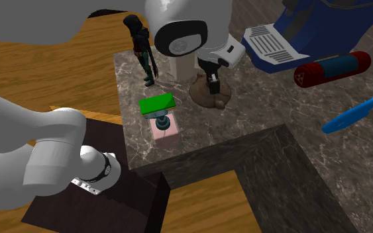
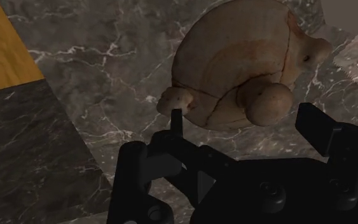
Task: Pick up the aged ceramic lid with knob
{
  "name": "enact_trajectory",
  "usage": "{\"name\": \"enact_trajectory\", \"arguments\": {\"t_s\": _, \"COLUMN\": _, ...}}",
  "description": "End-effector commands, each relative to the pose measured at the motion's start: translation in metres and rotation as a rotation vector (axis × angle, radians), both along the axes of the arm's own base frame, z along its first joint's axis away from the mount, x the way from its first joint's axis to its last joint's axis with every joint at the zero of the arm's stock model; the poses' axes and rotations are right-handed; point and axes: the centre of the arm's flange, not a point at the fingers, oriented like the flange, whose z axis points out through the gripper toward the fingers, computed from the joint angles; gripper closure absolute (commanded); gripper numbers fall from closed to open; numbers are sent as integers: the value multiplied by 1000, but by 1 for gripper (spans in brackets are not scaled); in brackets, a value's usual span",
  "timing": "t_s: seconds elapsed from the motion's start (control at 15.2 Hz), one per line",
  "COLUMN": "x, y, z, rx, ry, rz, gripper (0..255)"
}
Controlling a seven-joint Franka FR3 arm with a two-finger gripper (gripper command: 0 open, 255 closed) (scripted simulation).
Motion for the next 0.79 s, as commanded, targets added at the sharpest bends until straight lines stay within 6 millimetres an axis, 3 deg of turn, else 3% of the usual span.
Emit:
{"name": "enact_trajectory", "arguments": {"t_s": 0.0, "x": 0, "y": 28, "z": -5, "rx": 6, "ry": -6, "rz": 21, "gripper": 0}}
{"name": "enact_trajectory", "arguments": {"t_s": 0.13, "x": 2, "y": 52, "z": -8, "rx": 11, "ry": -11, "rz": 41, "gripper": 0}}
{"name": "enact_trajectory", "arguments": {"t_s": 0.73, "x": 2, "y": 52, "z": -48, "rx": 11, "ry": -11, "rz": 41, "gripper": 0}}
